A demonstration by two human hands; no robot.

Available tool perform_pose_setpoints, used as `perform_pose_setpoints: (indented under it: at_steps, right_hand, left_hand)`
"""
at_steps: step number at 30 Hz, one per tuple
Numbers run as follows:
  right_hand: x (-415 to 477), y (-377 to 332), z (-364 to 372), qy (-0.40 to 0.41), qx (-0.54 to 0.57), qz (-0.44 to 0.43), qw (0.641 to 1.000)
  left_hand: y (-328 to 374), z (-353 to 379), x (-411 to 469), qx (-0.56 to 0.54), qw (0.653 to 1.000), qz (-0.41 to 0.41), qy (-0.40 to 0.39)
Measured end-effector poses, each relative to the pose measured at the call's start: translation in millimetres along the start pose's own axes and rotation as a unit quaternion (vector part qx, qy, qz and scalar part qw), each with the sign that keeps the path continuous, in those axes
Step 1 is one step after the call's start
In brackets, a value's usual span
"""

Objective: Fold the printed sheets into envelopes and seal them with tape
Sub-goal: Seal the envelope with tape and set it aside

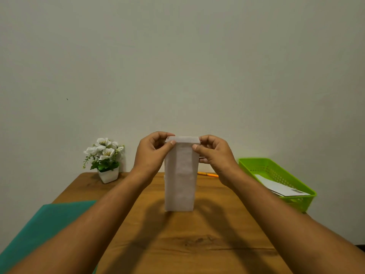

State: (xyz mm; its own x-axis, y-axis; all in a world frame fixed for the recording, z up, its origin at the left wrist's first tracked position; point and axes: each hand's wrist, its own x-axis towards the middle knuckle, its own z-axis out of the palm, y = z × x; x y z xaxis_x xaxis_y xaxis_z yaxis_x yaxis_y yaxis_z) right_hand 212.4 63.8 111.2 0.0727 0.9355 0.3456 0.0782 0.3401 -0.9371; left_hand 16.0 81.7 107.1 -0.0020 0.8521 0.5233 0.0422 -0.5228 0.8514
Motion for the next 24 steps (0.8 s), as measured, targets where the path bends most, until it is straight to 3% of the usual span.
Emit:
perform_pose_setpoints:
  at_steps: [8,16,24]
  right_hand:
    - [7.0,-7.0,4.6,0.022,-0.086,-0.115,0.989]
    - [7.6,-0.9,2.1,-0.028,-0.126,-0.094,0.987]
    - [11.7,2.0,-2.0,-0.022,-0.090,-0.109,0.990]
  left_hand:
    - [3.4,-9.1,0.2,0.046,0.998,0.044,0.013]
    - [1.2,-17.4,-7.5,0.088,0.995,0.022,-0.041]
    - [-0.5,-21.3,-5.0,0.135,0.989,0.058,-0.017]
